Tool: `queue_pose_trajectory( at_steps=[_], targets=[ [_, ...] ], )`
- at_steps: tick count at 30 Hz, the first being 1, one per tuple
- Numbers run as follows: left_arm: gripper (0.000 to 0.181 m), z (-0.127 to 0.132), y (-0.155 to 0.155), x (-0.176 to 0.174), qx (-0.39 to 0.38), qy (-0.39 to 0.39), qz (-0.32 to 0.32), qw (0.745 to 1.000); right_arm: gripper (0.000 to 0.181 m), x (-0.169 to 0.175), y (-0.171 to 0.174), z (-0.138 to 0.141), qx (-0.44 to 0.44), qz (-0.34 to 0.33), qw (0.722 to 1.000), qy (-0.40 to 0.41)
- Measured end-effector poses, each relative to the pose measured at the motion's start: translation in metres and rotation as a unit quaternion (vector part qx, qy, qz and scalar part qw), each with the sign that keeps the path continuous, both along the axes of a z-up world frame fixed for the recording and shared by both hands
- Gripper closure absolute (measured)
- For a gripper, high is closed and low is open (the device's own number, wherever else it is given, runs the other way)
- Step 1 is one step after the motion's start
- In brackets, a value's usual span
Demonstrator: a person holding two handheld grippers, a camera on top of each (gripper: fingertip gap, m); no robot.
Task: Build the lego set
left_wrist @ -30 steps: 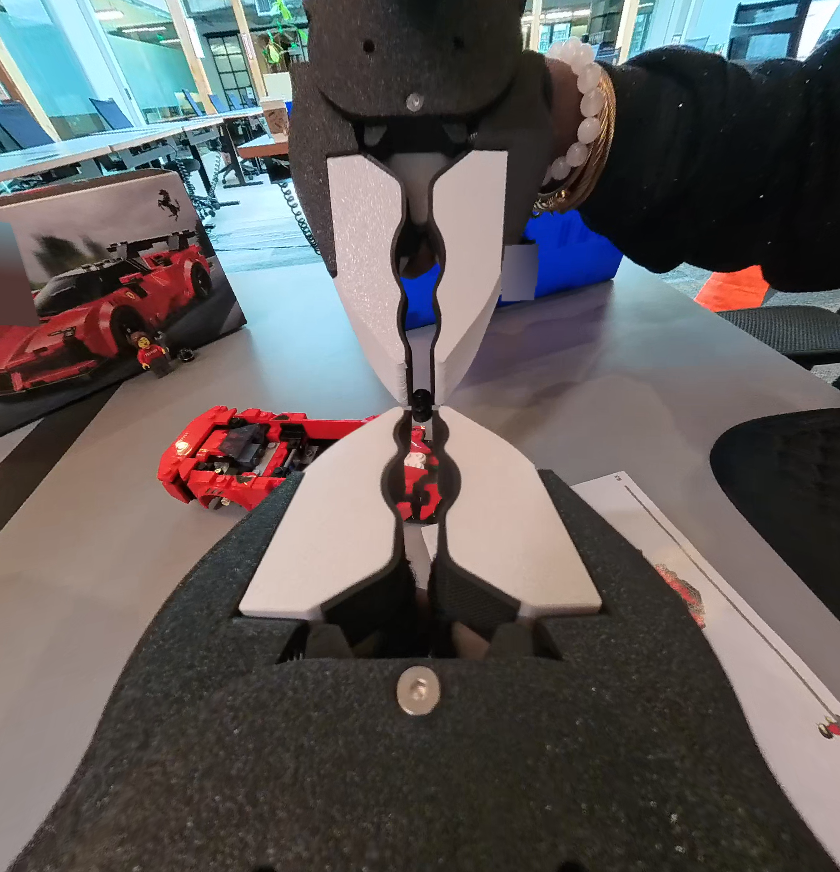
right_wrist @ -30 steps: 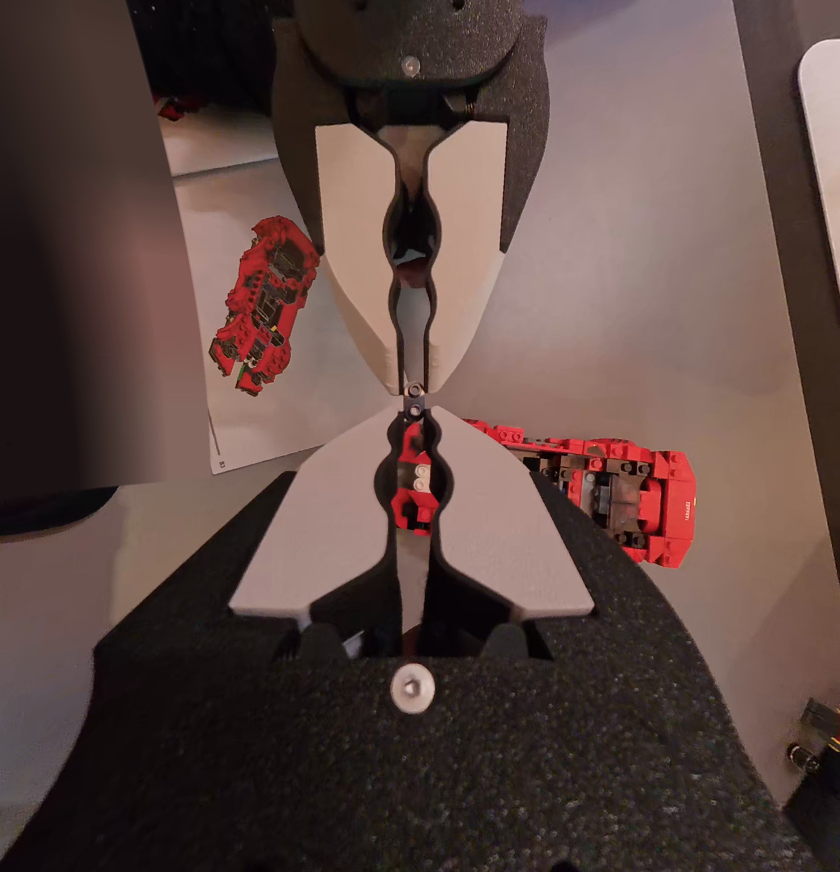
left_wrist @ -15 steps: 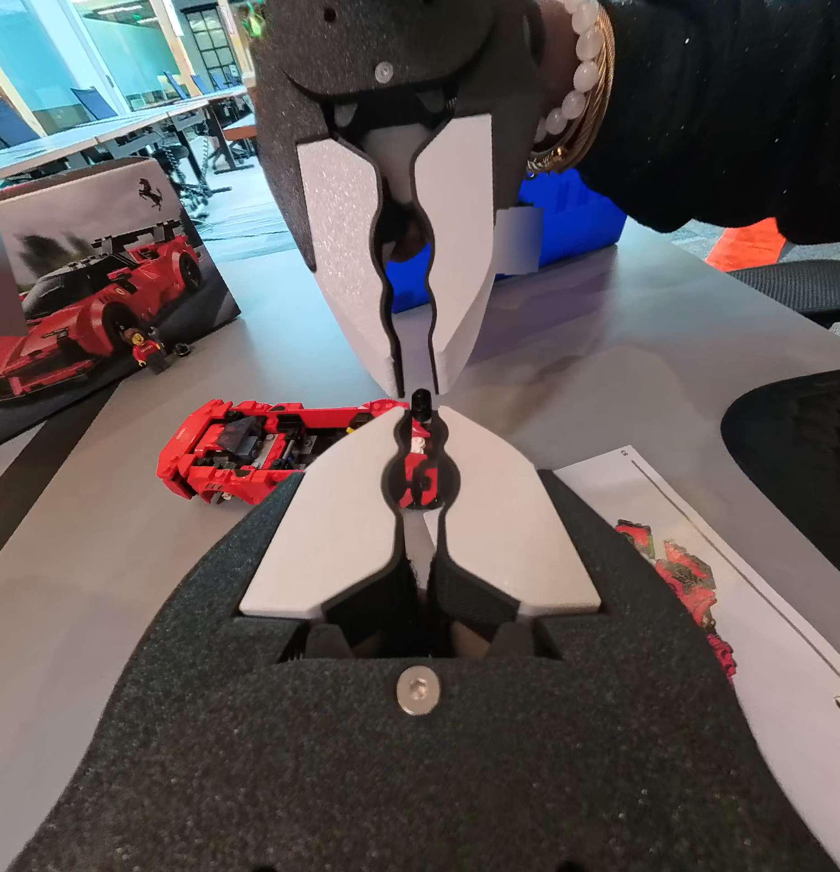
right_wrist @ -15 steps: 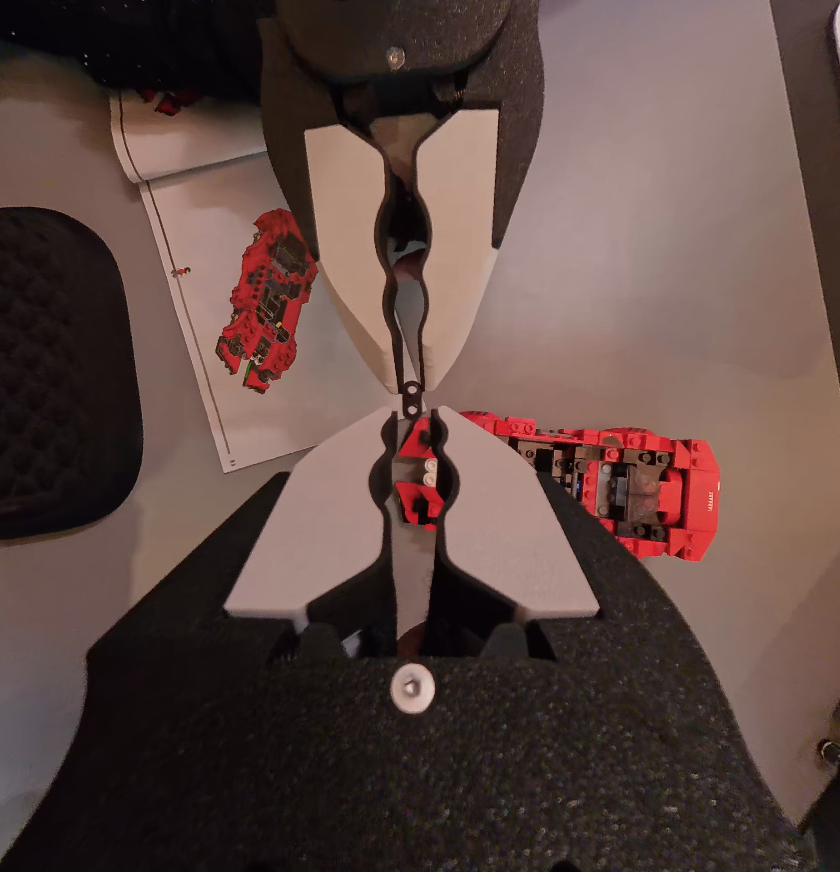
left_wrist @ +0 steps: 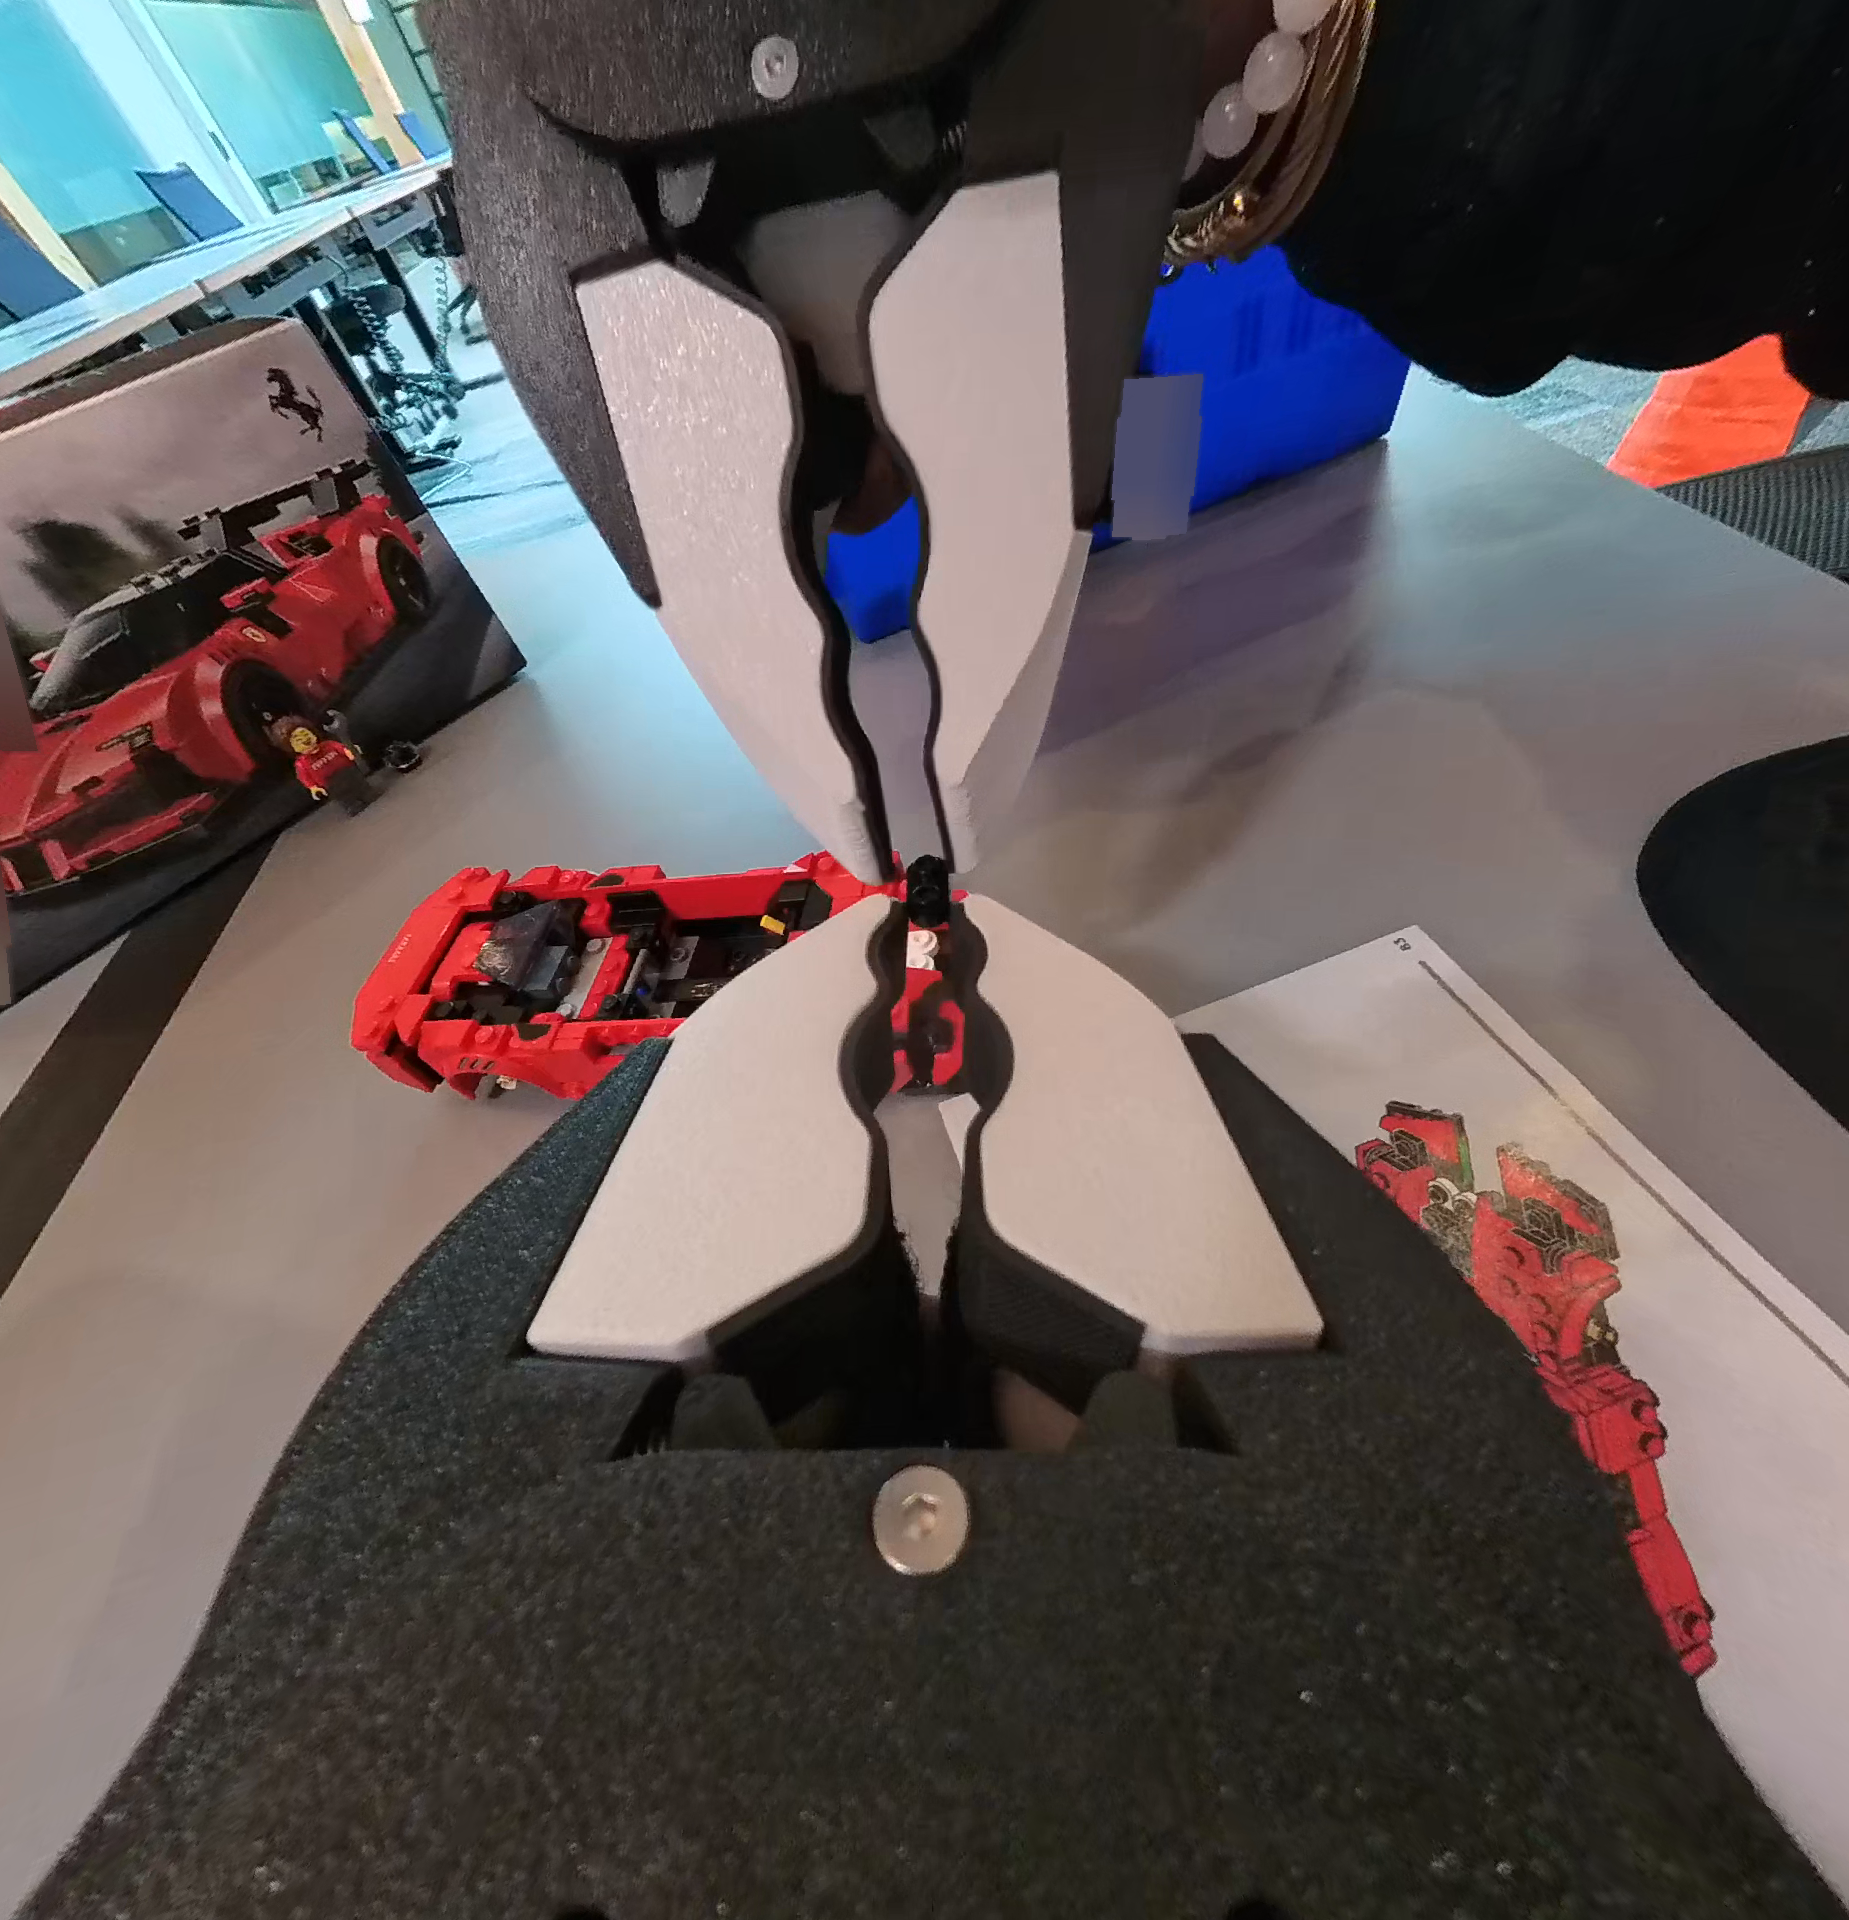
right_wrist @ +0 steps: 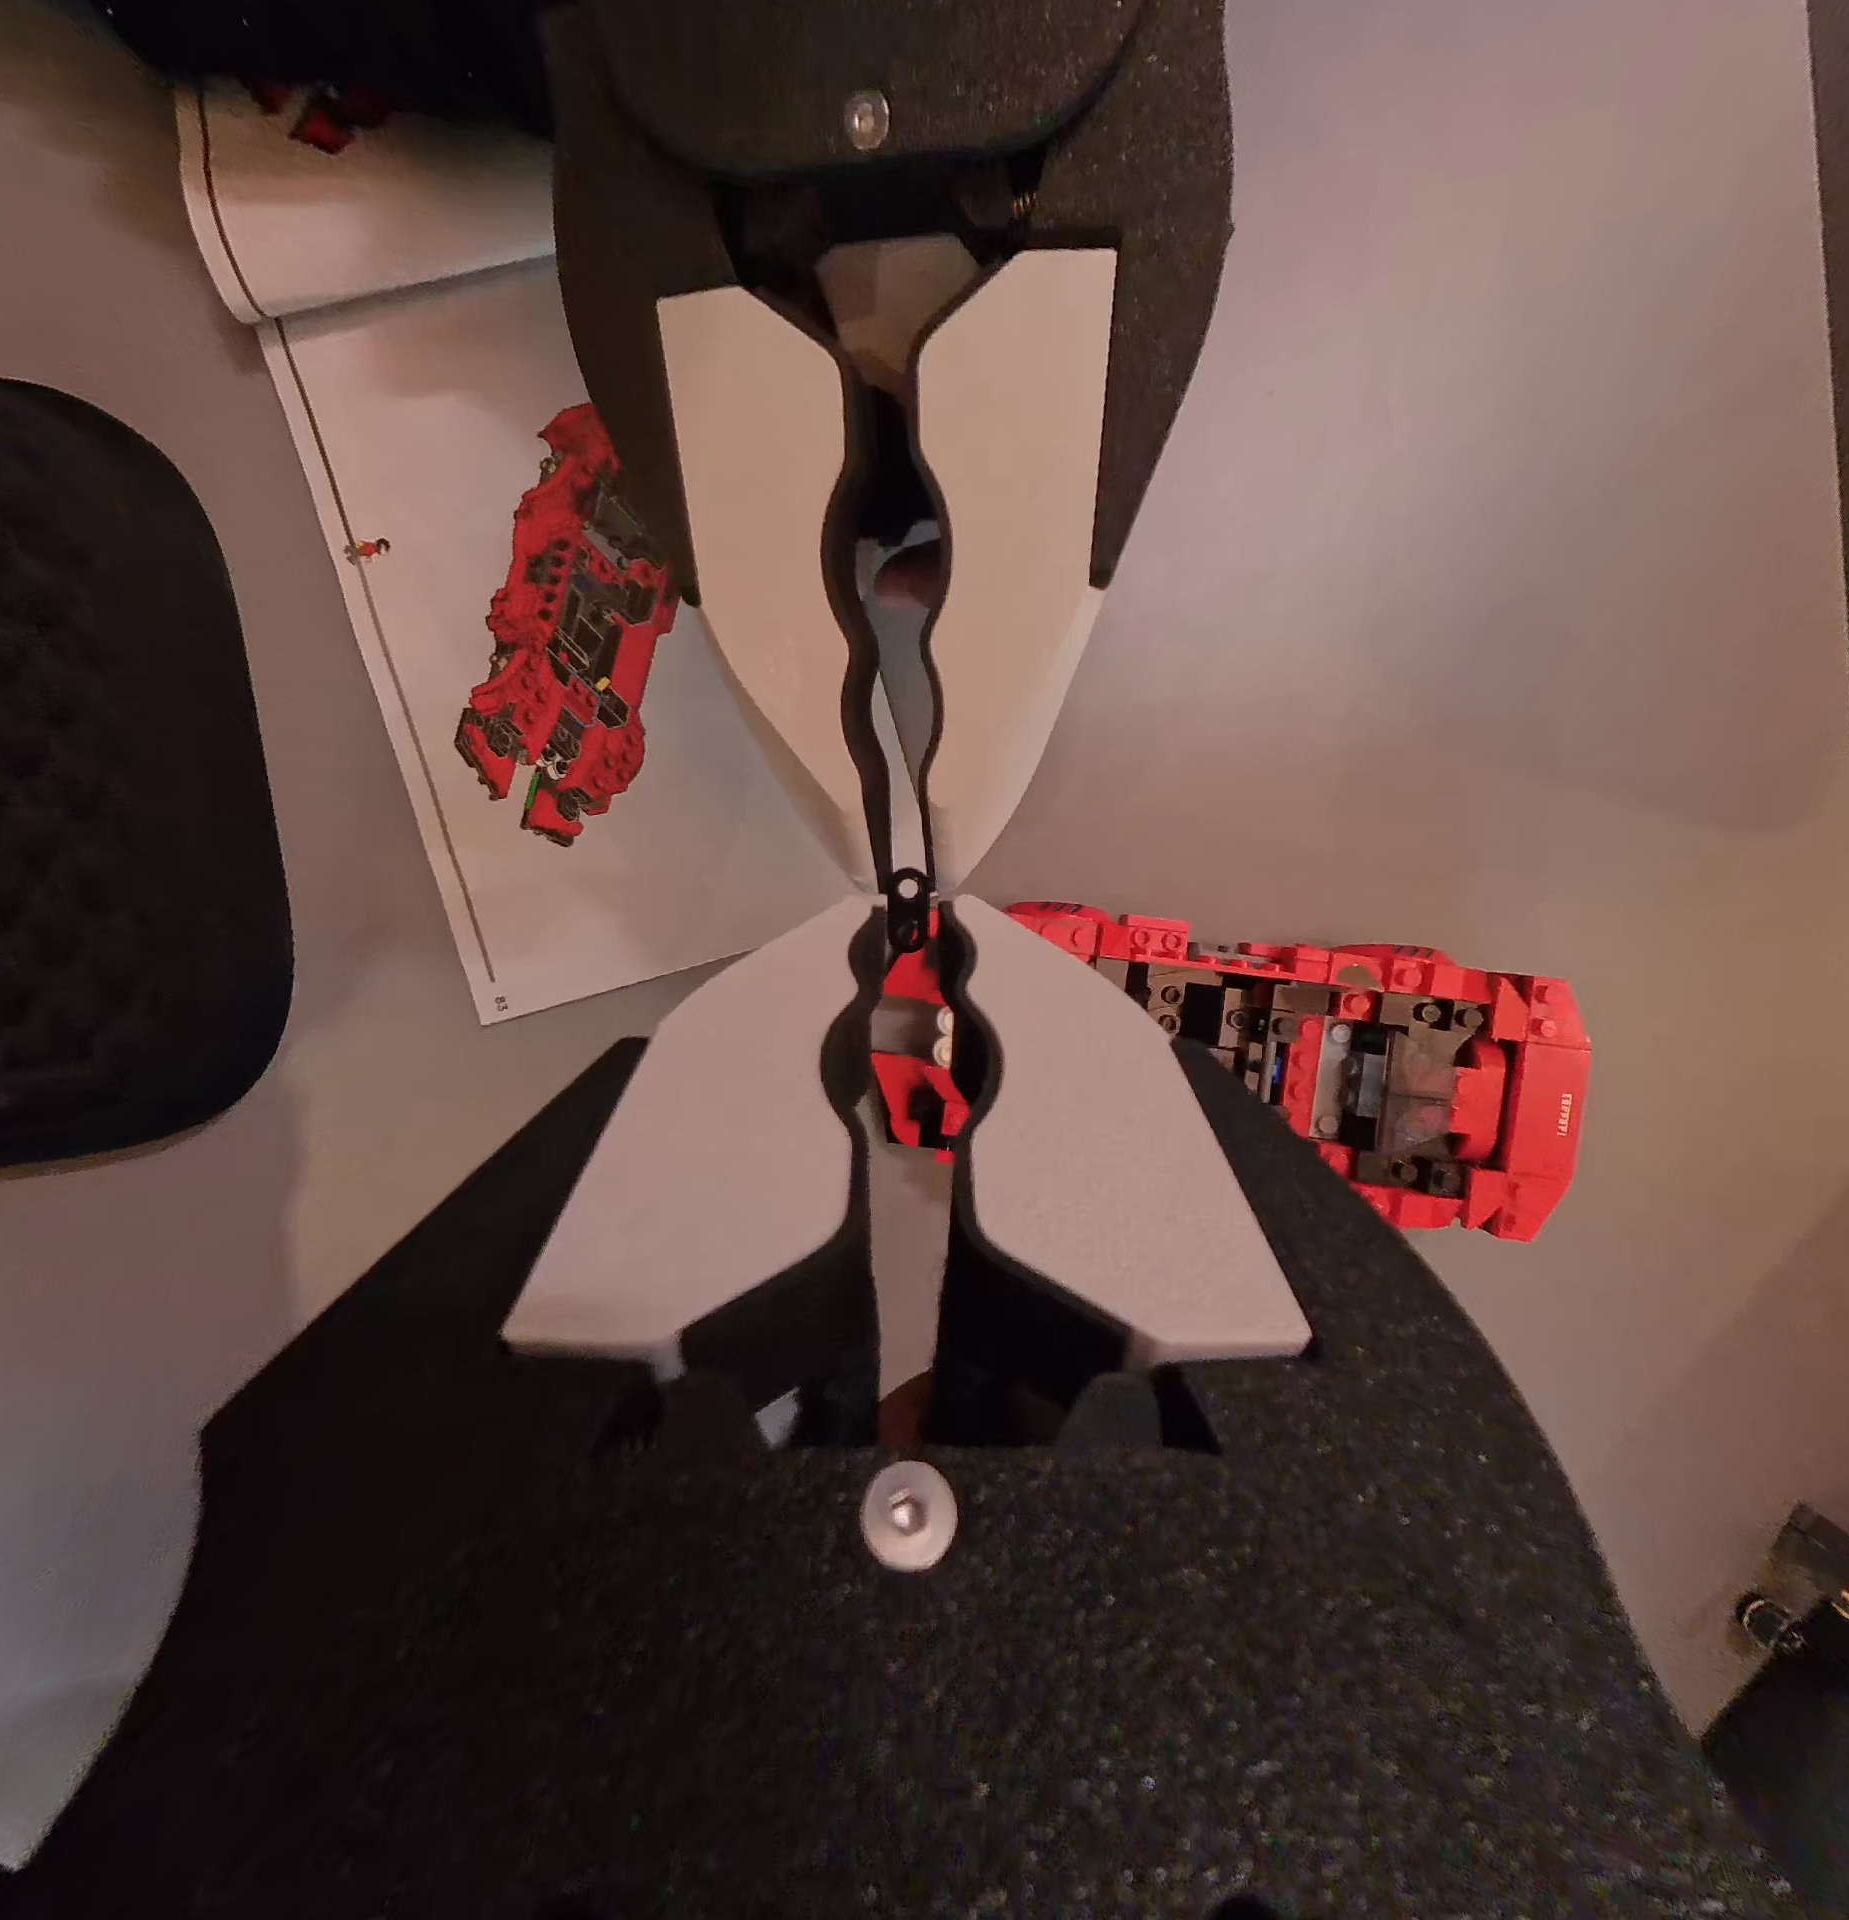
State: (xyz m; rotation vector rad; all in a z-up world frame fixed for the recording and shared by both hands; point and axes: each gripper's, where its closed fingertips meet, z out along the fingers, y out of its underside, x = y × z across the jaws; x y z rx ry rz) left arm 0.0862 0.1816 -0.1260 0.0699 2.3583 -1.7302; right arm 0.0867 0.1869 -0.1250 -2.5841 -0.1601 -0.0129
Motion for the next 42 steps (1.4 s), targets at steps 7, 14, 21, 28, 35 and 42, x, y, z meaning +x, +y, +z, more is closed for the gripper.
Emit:
queue_pose_trajectory(
  at_steps=[7, 14, 21, 28, 35, 42],
  targets=[
    [0.174, -0.001, -0.001, 0.000, 0.002, -0.002, -0.001, 1.000, 0.172, 0.000, -0.001, -0.003, -0.015, 0.002, 1.000, 0.001],
    [0.174, -0.001, -0.001, 0.000, 0.002, -0.003, -0.001, 1.000, 0.173, 0.000, -0.003, -0.006, -0.030, 0.006, 1.000, -0.003],
    [0.172, 0.000, -0.001, 0.003, -0.001, 0.007, 0.009, 1.000, 0.173, 0.007, -0.013, -0.006, -0.042, -0.007, 0.999, -0.005],
    [0.172, -0.019, 0.005, 0.017, 0.046, 0.022, 0.052, 0.997, 0.173, 0.022, -0.040, -0.038, -0.144, -0.038, 0.988, -0.034],
    [0.175, -0.018, 0.006, 0.018, 0.038, 0.029, 0.052, 0.998, 0.173, 0.025, -0.033, -0.047, -0.169, -0.036, 0.984, -0.039],
    [0.176, -0.018, 0.006, 0.018, 0.038, 0.028, 0.051, 0.998, 0.173, 0.024, -0.033, -0.050, -0.183, -0.040, 0.982, -0.027]
  ],
)
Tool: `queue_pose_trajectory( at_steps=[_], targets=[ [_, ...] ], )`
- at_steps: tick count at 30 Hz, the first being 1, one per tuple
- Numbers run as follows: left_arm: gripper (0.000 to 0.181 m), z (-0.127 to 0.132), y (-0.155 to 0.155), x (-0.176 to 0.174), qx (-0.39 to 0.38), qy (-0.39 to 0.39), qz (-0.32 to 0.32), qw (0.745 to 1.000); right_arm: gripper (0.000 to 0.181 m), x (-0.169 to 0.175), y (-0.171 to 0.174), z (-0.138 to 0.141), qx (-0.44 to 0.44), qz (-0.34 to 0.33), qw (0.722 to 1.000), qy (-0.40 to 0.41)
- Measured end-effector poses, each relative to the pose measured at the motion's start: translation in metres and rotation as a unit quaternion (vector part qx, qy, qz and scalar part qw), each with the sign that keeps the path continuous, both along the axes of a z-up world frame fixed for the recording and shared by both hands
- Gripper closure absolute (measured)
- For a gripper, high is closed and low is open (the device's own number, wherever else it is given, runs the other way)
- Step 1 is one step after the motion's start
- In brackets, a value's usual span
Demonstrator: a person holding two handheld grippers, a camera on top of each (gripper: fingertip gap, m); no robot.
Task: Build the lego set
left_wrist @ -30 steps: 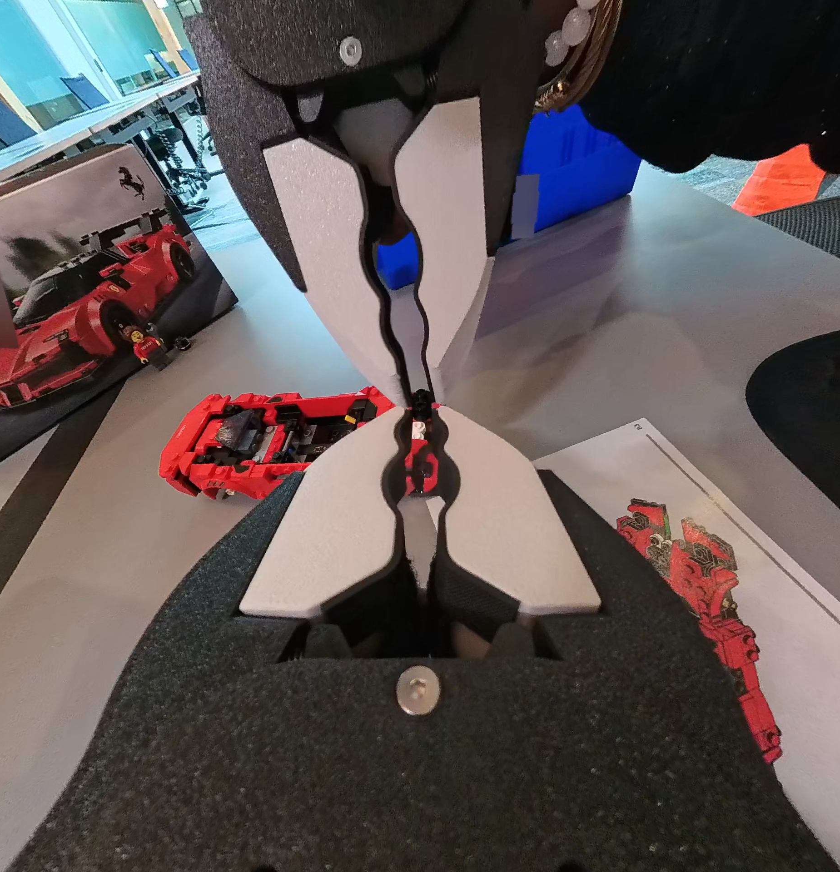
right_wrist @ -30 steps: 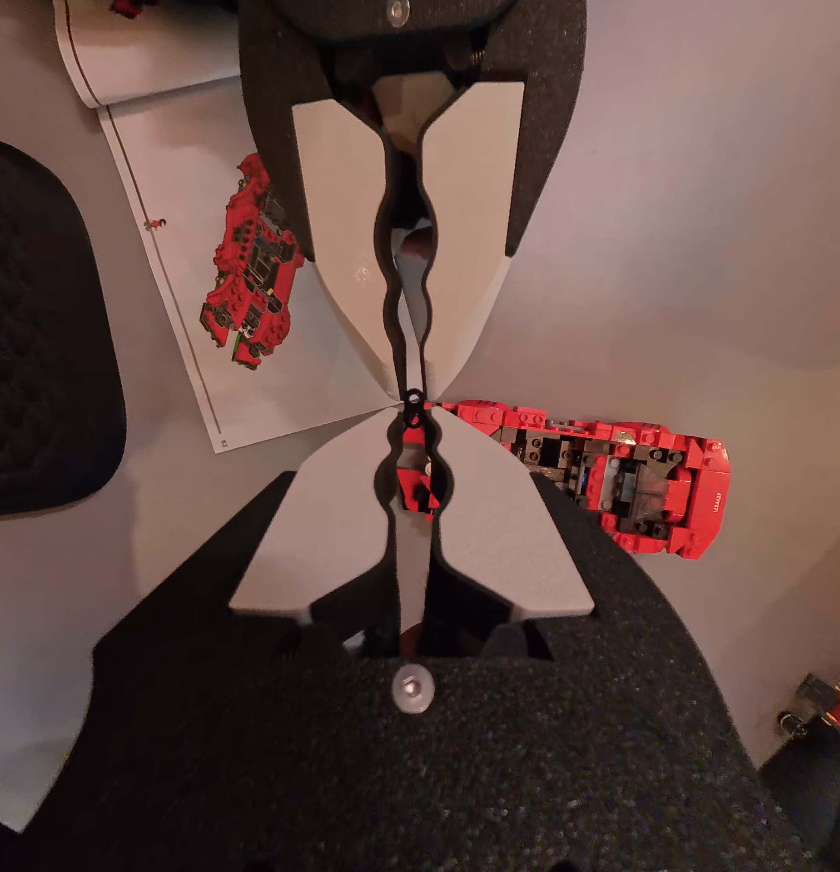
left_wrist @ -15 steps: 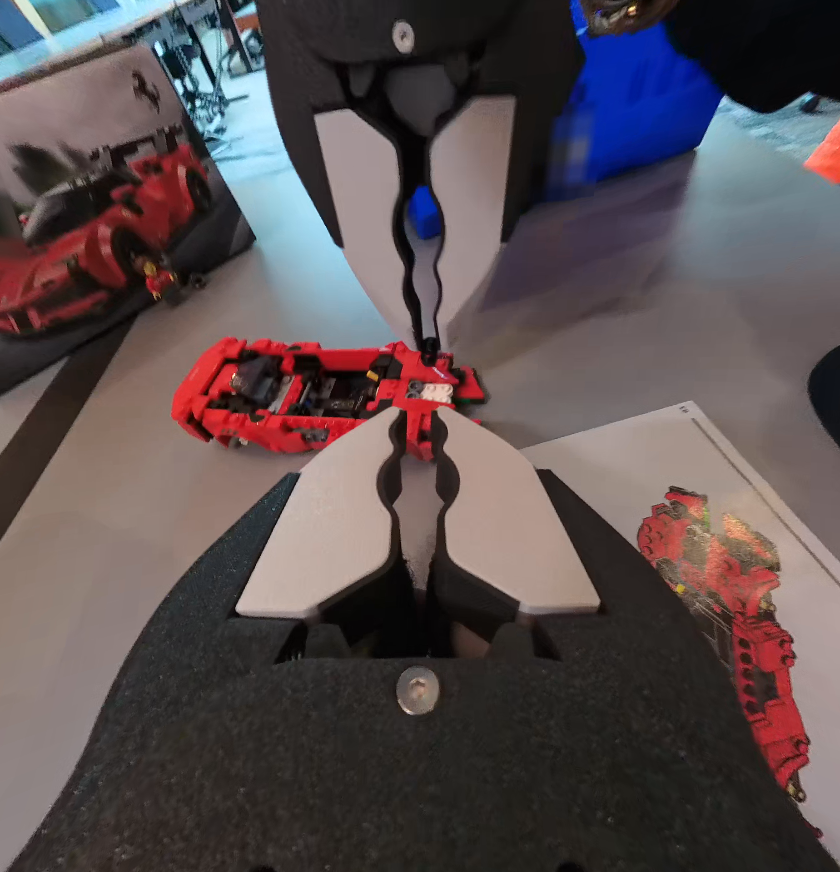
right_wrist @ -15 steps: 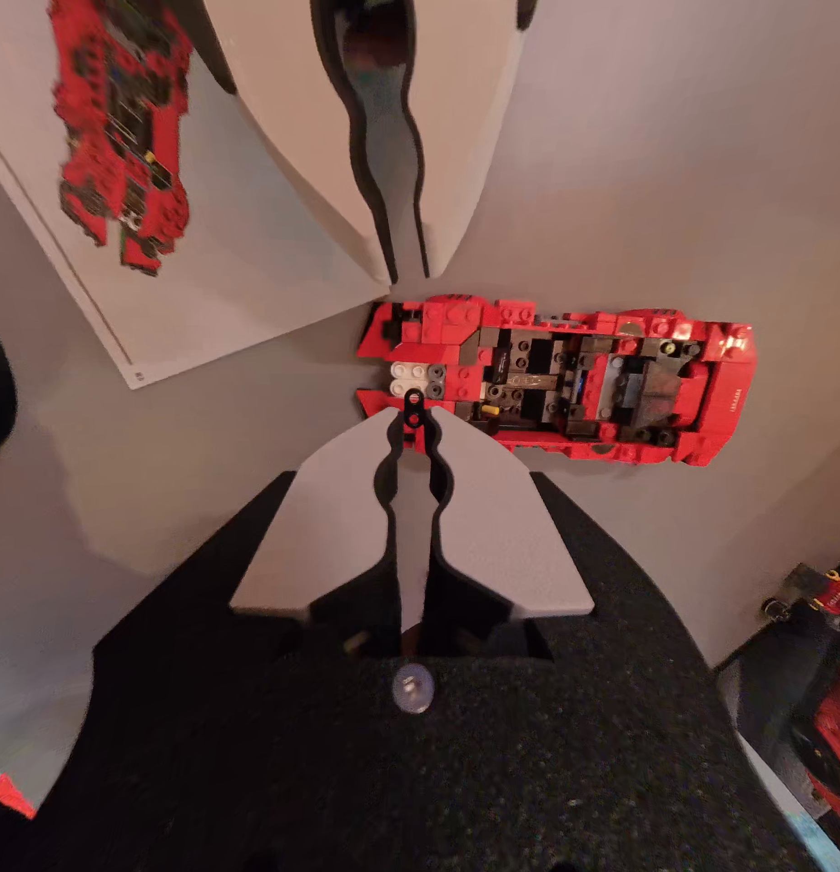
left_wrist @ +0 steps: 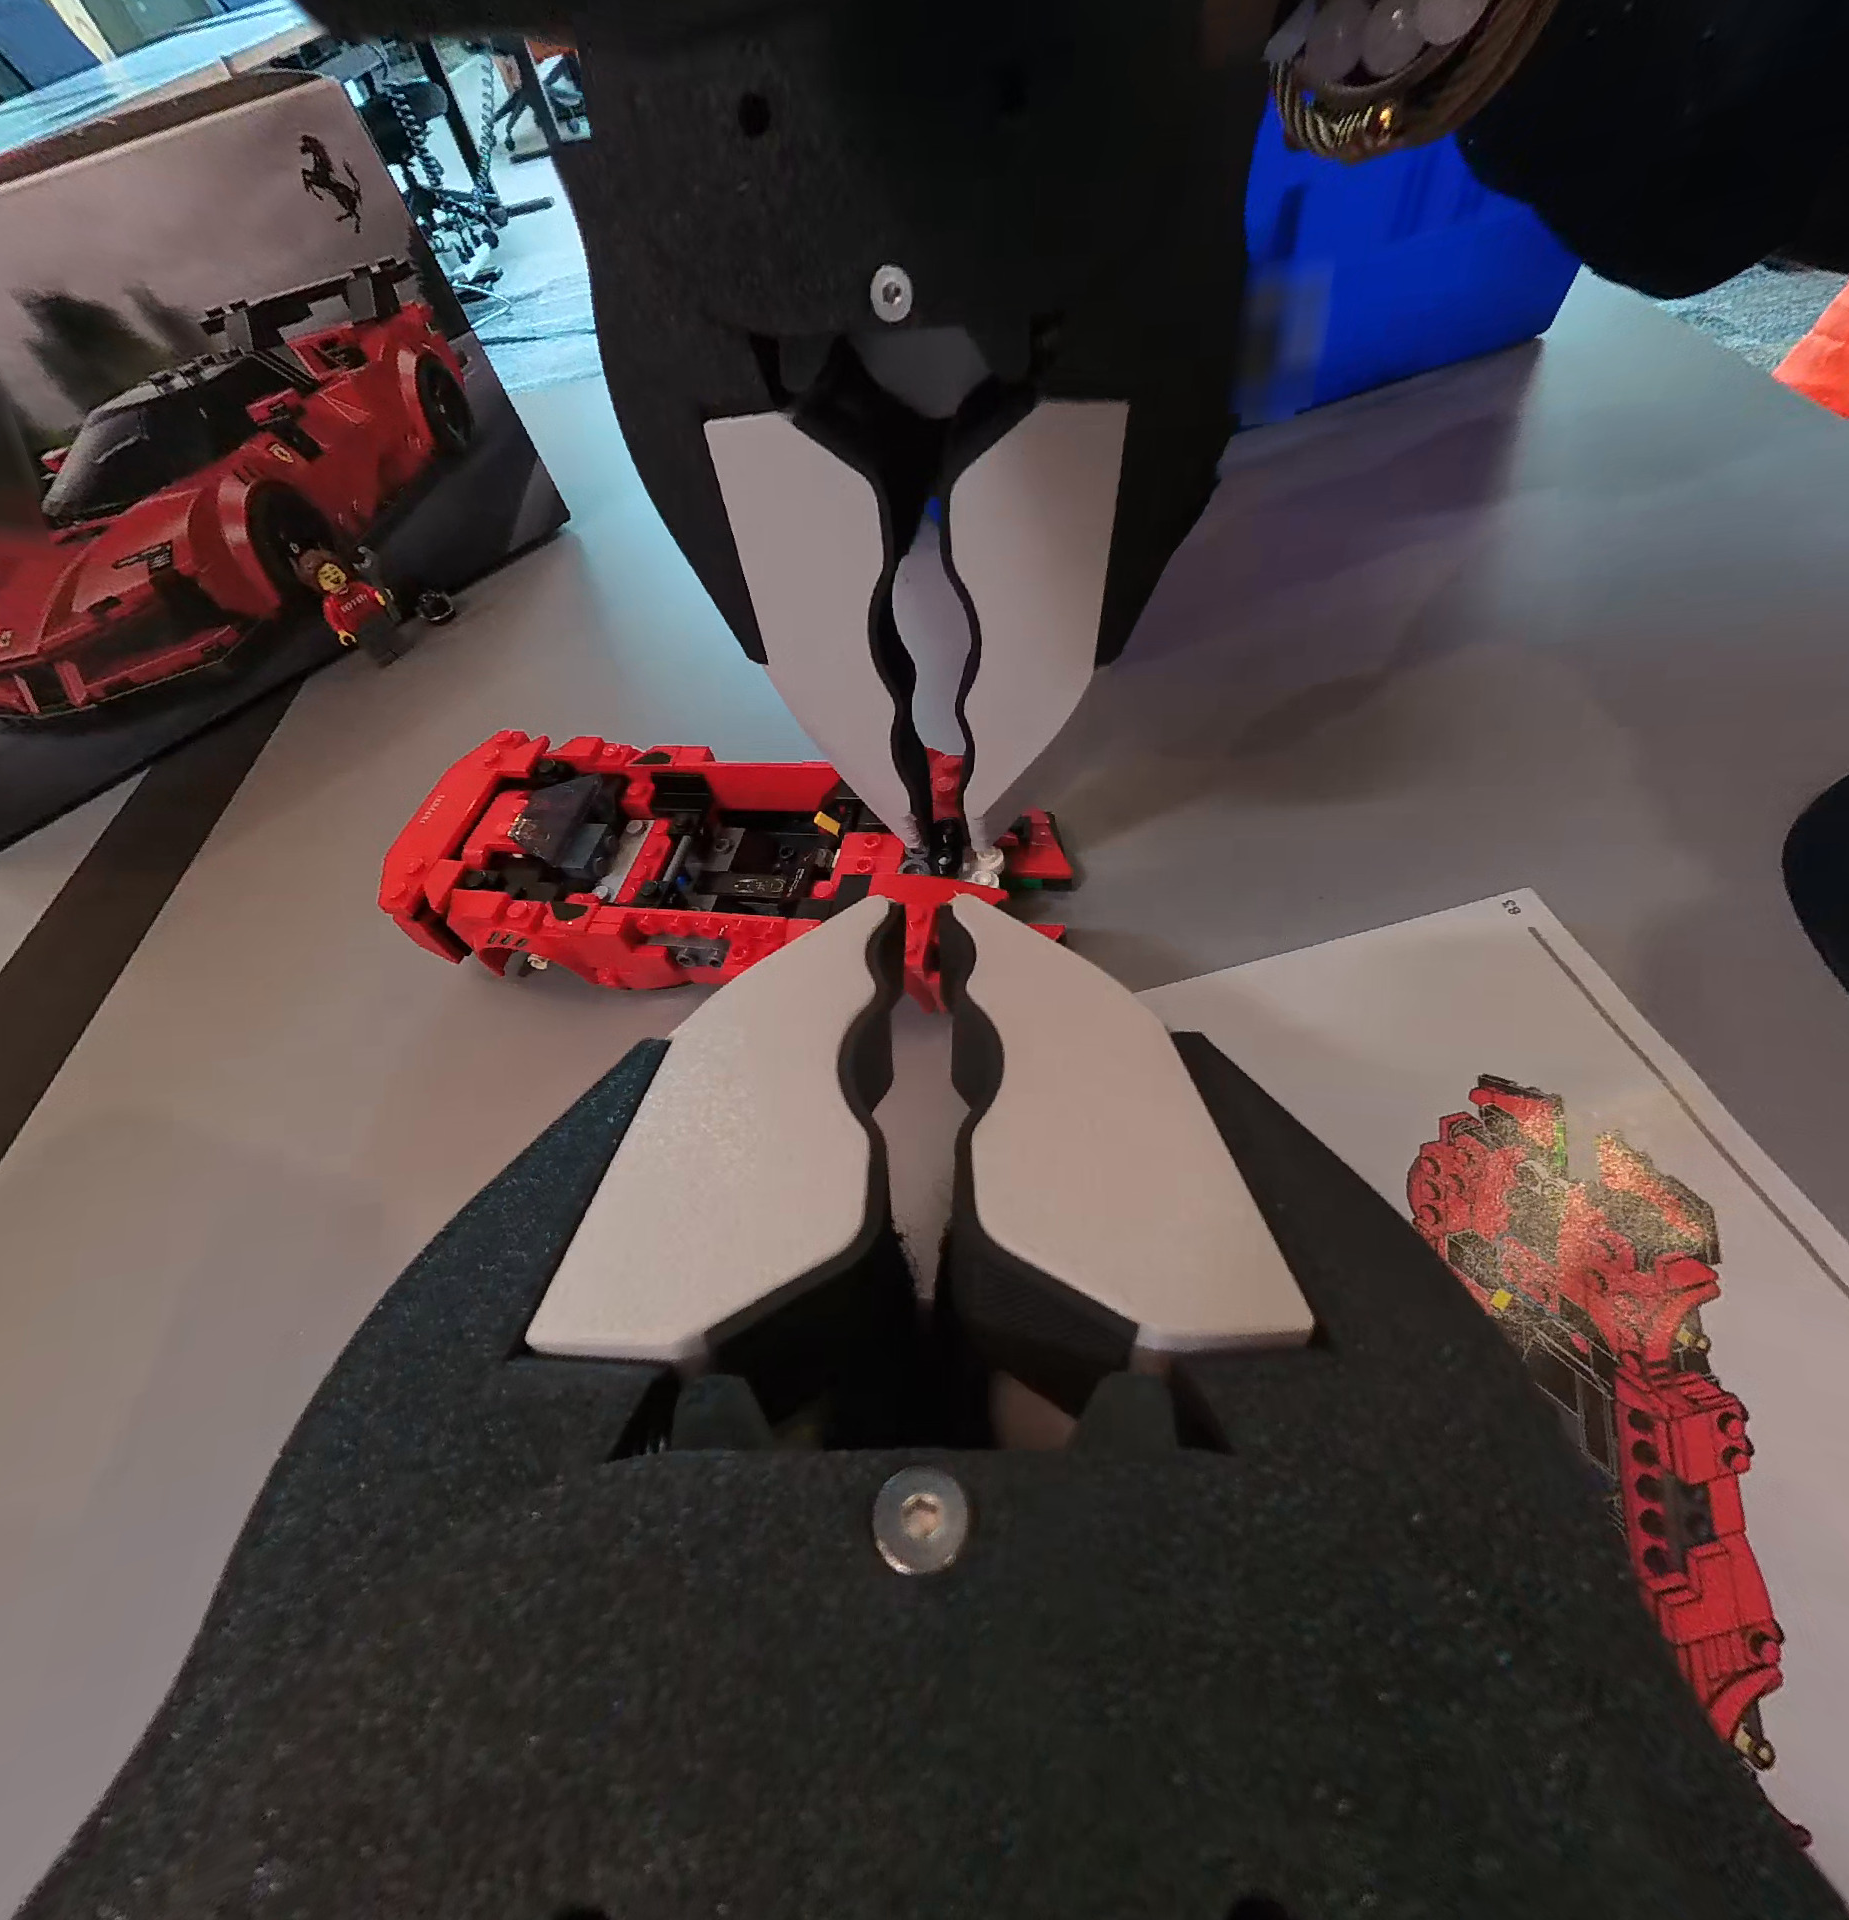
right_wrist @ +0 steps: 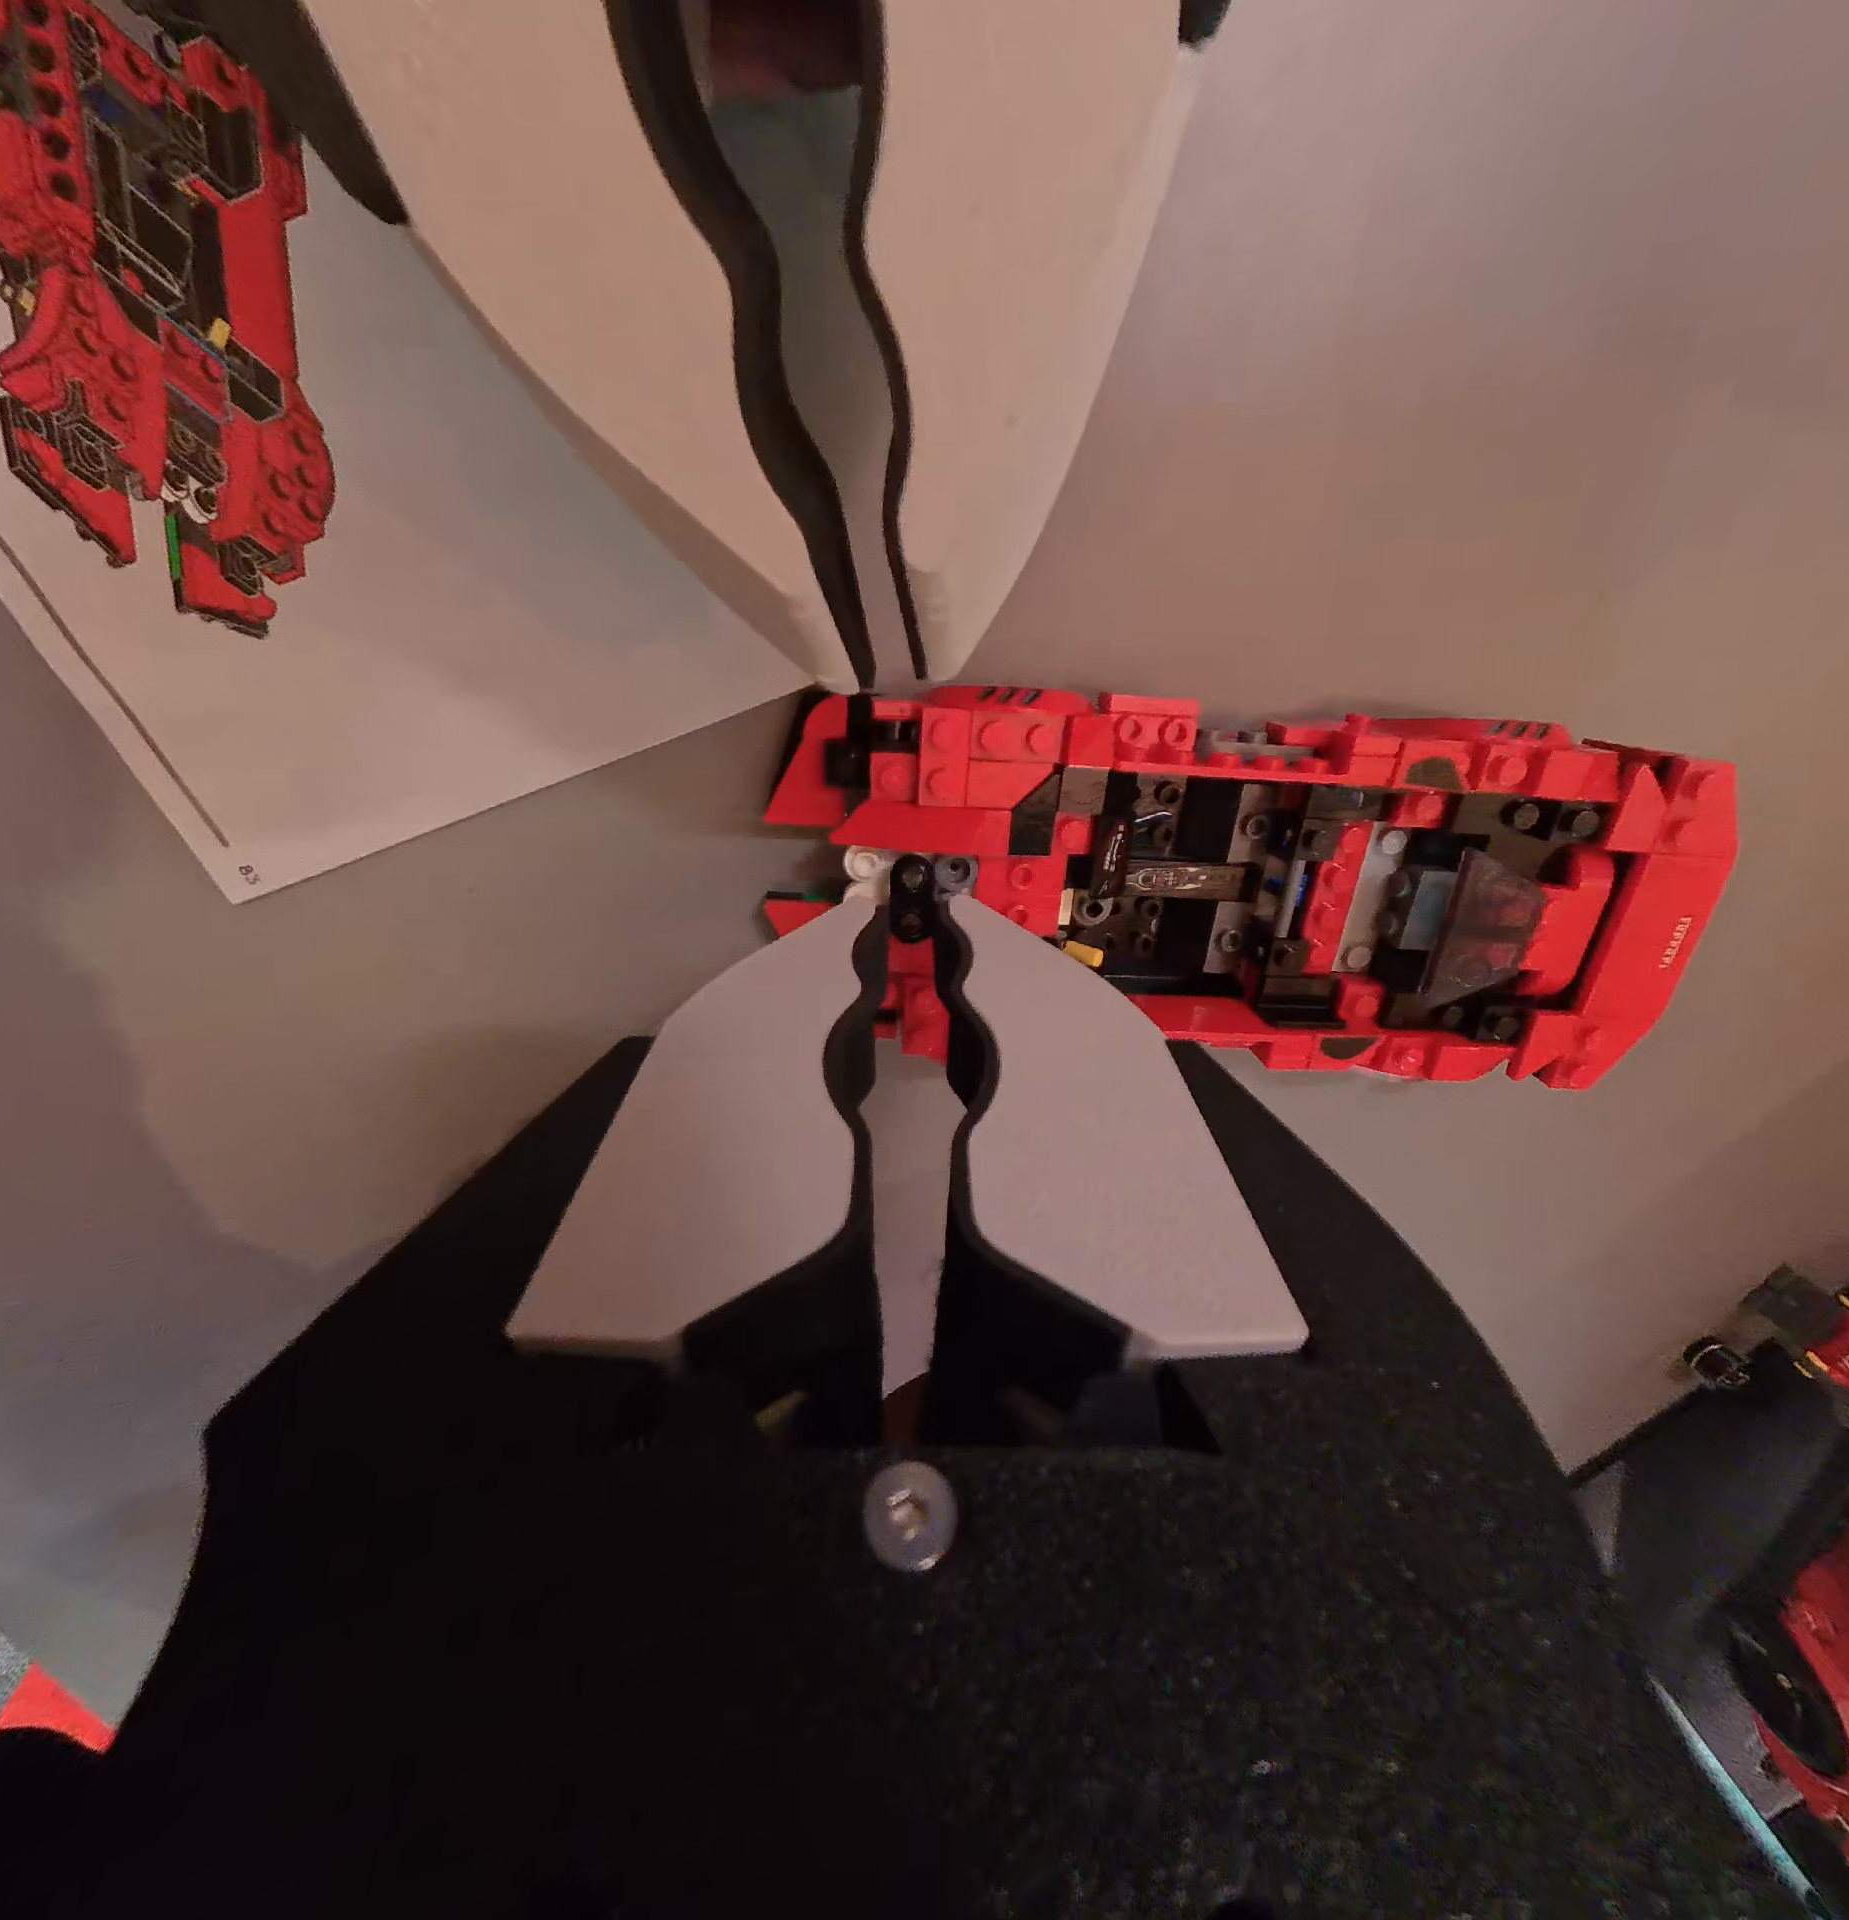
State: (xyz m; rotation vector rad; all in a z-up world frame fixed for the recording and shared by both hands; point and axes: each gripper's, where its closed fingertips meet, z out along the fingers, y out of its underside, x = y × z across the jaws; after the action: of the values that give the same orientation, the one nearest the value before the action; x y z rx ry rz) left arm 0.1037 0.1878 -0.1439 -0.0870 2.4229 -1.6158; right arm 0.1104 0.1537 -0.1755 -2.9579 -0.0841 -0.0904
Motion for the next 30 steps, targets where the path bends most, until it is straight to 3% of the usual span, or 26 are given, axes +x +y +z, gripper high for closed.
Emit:
queue_pose_trajectory(
  at_steps=[20, 24, 30],
  targets=[
    [0.177, -0.001, 0.000, -0.001, 0.000, 0.000, -0.002, 1.000, 0.166, 0.002, -0.002, 0.004, 0.019, -0.017, 1.000, 0.007],
    [0.178, -0.001, 0.000, -0.001, 0.000, 0.001, -0.002, 1.000, 0.181, 0.004, -0.002, 0.015, 0.053, -0.022, 0.998, 0.014],
    [0.178, -0.001, -0.001, -0.001, 0.001, 0.000, -0.003, 1.000, 0.181, 0.000, -0.001, 0.008, 0.046, -0.015, 0.998, 0.025]
  ],
)
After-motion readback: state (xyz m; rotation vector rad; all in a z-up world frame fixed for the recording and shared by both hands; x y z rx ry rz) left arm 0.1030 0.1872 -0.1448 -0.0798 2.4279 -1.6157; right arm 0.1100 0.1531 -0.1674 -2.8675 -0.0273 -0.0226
